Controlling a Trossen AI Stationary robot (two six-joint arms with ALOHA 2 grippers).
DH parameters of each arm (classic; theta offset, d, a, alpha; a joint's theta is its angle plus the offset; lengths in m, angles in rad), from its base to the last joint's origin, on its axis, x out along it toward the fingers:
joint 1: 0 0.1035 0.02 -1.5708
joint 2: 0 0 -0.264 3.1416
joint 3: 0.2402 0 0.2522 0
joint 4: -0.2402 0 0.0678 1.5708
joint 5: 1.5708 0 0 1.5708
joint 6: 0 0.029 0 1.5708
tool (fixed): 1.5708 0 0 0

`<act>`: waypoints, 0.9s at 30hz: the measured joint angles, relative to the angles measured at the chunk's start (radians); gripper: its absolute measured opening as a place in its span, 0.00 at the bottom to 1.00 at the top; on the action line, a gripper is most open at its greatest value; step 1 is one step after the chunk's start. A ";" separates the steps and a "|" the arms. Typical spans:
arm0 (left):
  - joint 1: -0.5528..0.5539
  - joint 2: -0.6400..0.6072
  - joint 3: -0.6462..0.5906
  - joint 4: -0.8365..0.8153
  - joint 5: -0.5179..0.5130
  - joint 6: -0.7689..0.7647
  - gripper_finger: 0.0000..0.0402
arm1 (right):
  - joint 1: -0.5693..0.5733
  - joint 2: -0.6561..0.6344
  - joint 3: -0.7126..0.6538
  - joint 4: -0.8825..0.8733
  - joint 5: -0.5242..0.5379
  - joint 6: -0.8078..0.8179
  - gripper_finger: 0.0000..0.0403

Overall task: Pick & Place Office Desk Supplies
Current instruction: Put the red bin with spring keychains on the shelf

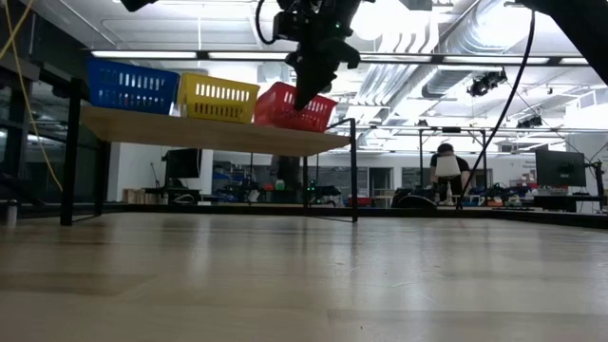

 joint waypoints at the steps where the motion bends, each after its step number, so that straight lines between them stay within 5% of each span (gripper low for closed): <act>1: 0.000 0.000 0.000 0.000 0.000 0.000 0.23 | 0.000 0.000 0.000 0.000 -0.001 0.002 0.01; 27: 0.000 0.000 0.000 0.000 0.000 0.000 0.23 | -0.007 0.000 0.000 -0.009 -0.004 0.029 0.01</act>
